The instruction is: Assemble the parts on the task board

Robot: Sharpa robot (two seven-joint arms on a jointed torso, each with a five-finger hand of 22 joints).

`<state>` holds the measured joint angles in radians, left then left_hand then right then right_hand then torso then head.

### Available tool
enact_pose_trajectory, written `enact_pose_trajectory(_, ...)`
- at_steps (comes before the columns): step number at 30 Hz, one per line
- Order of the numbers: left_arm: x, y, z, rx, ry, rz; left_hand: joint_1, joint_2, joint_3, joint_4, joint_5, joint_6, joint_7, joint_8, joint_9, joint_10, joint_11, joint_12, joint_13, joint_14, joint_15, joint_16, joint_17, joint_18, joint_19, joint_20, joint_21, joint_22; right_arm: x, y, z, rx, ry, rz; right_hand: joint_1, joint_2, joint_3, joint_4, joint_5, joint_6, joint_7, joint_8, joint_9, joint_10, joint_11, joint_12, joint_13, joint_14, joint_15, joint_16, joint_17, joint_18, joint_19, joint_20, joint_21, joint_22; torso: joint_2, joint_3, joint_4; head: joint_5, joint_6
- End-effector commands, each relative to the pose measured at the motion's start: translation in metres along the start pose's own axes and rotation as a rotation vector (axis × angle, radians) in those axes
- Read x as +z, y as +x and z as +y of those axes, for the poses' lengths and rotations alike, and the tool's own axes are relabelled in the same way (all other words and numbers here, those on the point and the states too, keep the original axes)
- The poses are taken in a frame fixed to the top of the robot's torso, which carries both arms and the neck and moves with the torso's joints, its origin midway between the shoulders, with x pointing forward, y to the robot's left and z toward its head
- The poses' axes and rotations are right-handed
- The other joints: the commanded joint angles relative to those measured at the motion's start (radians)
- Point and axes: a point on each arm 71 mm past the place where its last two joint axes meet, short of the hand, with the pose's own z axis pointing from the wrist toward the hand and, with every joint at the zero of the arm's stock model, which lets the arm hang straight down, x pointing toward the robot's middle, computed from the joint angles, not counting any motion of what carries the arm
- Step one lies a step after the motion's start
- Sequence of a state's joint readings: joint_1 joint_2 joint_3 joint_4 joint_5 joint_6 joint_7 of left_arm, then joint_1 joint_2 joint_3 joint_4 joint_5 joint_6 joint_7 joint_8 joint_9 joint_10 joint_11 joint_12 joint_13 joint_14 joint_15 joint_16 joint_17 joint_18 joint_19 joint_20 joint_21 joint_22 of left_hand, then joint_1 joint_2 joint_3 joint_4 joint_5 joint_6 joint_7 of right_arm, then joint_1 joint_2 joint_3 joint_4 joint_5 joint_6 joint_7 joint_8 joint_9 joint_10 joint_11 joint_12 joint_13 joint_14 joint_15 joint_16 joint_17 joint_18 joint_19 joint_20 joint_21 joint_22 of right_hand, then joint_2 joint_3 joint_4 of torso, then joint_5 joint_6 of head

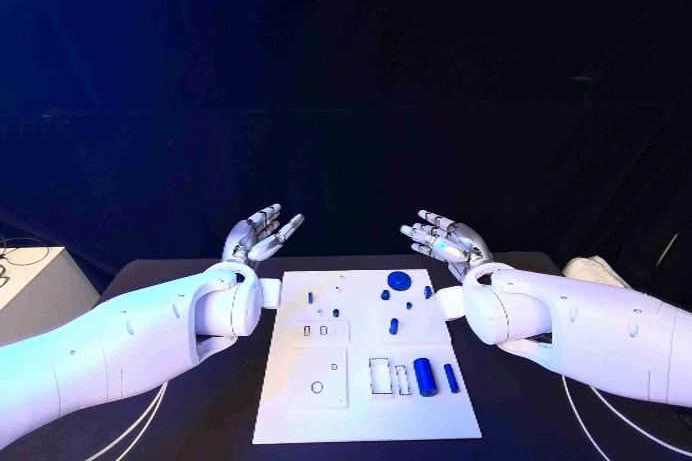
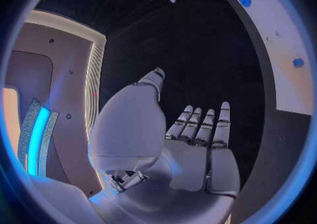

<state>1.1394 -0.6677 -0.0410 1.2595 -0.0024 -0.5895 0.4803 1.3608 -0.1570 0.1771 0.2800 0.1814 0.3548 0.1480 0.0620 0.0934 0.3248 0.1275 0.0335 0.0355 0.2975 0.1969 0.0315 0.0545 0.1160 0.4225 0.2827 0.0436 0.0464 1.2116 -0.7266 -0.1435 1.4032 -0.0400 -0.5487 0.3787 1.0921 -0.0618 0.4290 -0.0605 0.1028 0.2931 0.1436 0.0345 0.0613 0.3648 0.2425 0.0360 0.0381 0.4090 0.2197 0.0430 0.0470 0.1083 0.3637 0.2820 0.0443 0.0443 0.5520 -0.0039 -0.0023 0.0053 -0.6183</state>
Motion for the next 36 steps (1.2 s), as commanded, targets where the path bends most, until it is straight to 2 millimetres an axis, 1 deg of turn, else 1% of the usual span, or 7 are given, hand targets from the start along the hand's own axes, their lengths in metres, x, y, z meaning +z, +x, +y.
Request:
enact_pose_trajectory(1,0.004,0.007,-0.002,-0.033,0.009,0.103,0.055,0.01,-0.006,0.014,0.01,0.058,0.04,0.015,0.008,0.078,0.022,0.01,0.007,0.078,0.022,0.018,0.011,0.009,0.067,0.01,0.015,0.008,0.004,0.009,0.0,-0.013,0.047,0.181,0.078,0.0,0.02,-0.027,-0.002,0.088,0.145,0.021,0.014,0.14,0.011,0.016,0.01,0.207,0.006,0.043,0.027,0.027,0.152,0.009,0.044,0.019,0.0,0.0,-0.0001,0.0,0.0)
enact_pose_trajectory(7,0.005,0.006,-0.003,-0.033,0.01,0.105,0.061,0.037,0.014,0.009,0.005,0.178,0.059,0.041,0.024,0.315,0.053,0.028,0.021,0.295,0.012,0.054,0.037,0.032,0.31,0.008,0.063,0.027,0.008,0.008,0.001,-0.032,0.06,0.216,0.138,-0.008,0.019,-0.052,-0.011,0.276,0.121,0.062,0.043,0.378,-0.005,0.027,0.021,0.423,-0.017,0.077,0.045,0.053,0.375,0.007,0.091,0.03,0.0,0.0,-0.0001,0.0,0.0)
enact_pose_trajectory(8,-0.01,-0.014,-0.019,-0.026,0.042,0.149,0.064,0.037,0.018,0.007,0.004,0.208,0.062,0.047,0.028,0.378,0.059,0.034,0.024,0.35,0.011,0.064,0.045,0.039,0.327,0.007,0.069,0.028,0.009,-0.01,0.027,-0.303,-0.124,0.181,0.146,-0.009,0.02,-0.055,-0.01,0.311,0.116,0.069,0.048,0.425,-0.011,0.029,0.023,0.442,-0.023,0.08,0.046,0.059,0.392,0.007,0.095,0.029,0.051,0.001,0.0013,0.0,0.0)
enact_pose_trajectory(13,-0.015,-0.017,-0.029,-0.022,0.062,0.162,0.092,0.036,0.026,-0.005,0.002,0.429,0.068,0.105,0.064,0.602,0.068,0.069,0.037,0.564,-0.023,0.133,0.103,0.068,0.448,-0.002,0.126,0.042,0.008,-0.012,0.04,-0.428,-0.197,0.175,0.175,-0.019,0.036,-0.071,0.006,0.473,0.1,0.105,0.071,0.558,-0.036,0.034,0.026,0.526,-0.047,0.099,0.052,0.075,0.477,-0.001,0.12,0.031,0.074,0.006,0.0019,-0.001,0.001)
enact_pose_trajectory(24,-0.029,-0.021,-0.05,0.0,0.106,0.224,0.146,0.003,0.072,-0.015,0.0,0.505,0.053,0.151,0.083,0.759,0.024,0.064,0.047,0.726,-0.094,0.317,0.297,0.066,0.641,-0.085,0.278,0.107,0.011,-0.013,0.063,-0.814,-0.291,0.221,0.177,-0.076,0.1,-0.063,0.005,0.683,0.045,0.159,0.099,0.814,-0.115,0.037,0.032,0.828,-0.156,0.217,0.162,0.073,0.733,-0.112,0.264,0.087,0.123,0.0131,0.0097,-0.01,0.009)
enact_pose_trajectory(33,-0.045,-0.014,-0.061,-0.007,0.114,0.299,0.14,-0.029,0.126,-0.005,0.0,0.532,0.045,0.165,0.11,0.802,0.008,0.048,0.045,0.687,-0.123,0.637,0.549,0.062,0.637,-0.121,0.528,0.271,0.014,-0.01,0.07,-1.163,-0.295,0.261,0.172,-0.121,0.121,-0.052,0.012,0.74,0.008,0.153,0.132,0.908,-0.168,0.027,0.05,1.077,-0.232,0.551,0.474,0.069,0.89,-0.201,0.593,0.308,0.154,0.0138,0.0189,-0.022,0.016)
enact_pose_trajectory(36,-0.052,-0.011,-0.064,-0.015,0.113,0.324,0.134,-0.038,0.146,-0.003,-0.001,0.531,0.044,0.165,0.123,0.805,0.006,0.046,0.046,0.674,-0.125,0.708,0.596,0.062,0.604,-0.124,0.616,0.335,0.015,-0.006,0.07,-1.255,-0.293,0.267,0.162,-0.142,0.16,-0.039,0.016,0.739,0.003,0.147,0.153,0.909,-0.171,0.027,0.064,1.073,-0.235,0.872,0.761,0.023,0.967,-0.201,0.914,0.686,0.163,0.0129,0.0206,-0.027,0.015)
